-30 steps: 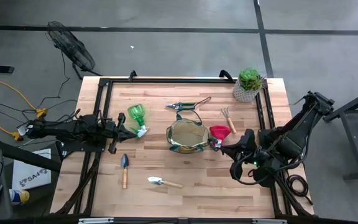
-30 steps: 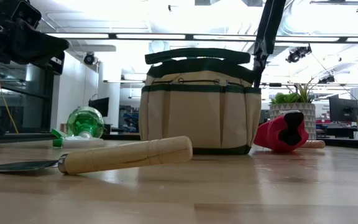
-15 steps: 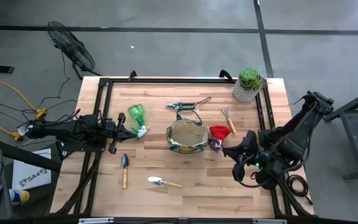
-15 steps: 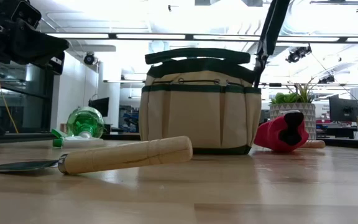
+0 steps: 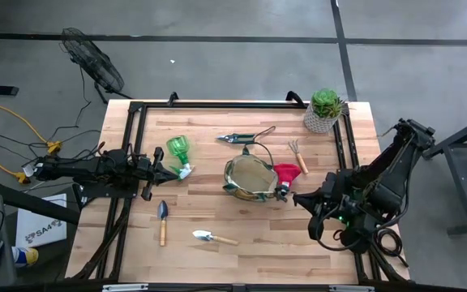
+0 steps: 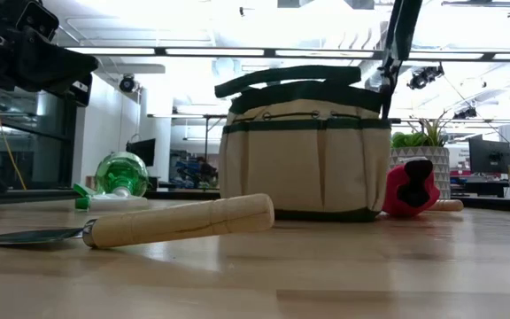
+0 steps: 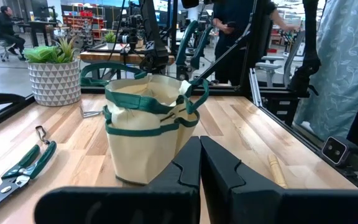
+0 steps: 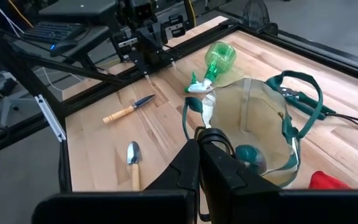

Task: Pick & Place Garden tools in Gardening bag
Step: Put the bottom green shear scissors into the gardening bag

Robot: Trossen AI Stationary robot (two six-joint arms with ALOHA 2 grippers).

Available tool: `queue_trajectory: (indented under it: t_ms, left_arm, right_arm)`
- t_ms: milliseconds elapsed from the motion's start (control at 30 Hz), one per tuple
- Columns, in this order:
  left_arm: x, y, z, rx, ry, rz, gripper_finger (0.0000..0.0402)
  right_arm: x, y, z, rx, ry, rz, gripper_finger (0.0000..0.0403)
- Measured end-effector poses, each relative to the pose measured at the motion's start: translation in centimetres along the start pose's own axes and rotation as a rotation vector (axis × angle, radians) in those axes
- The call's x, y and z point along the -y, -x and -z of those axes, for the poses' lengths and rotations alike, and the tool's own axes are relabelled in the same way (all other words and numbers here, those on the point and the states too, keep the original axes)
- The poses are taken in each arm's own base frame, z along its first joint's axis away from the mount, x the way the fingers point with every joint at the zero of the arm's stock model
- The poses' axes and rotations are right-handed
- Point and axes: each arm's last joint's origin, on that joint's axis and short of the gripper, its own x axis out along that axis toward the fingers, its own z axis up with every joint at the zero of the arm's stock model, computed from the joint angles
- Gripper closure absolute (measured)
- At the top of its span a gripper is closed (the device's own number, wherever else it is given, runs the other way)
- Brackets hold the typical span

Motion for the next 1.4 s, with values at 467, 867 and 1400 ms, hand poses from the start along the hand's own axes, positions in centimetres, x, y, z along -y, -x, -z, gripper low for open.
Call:
queue_trajectory:
  t_ms: [467, 867, 1400]
  left_arm:
    - [0.0, 0.0, 0.0, 0.0, 0.0, 0.0, 0.0402]
    - [0.0, 0.0, 0.0, 0.0, 0.0, 0.0, 0.0402]
    - [0.0, 0.0, 0.0, 0.0, 0.0, 0.0, 0.0402]
  right_arm:
    - [0.0, -0.2, -0.4, 0.076, 0.012, 0.029, 0.0399]
    - [-0.3, 0.3, -0.1, 0.069, 0.059, 0.0, 0.0399]
    - [-0.9, -0.1, 0.7, 0.092, 0.035, 0.023, 0.0399]
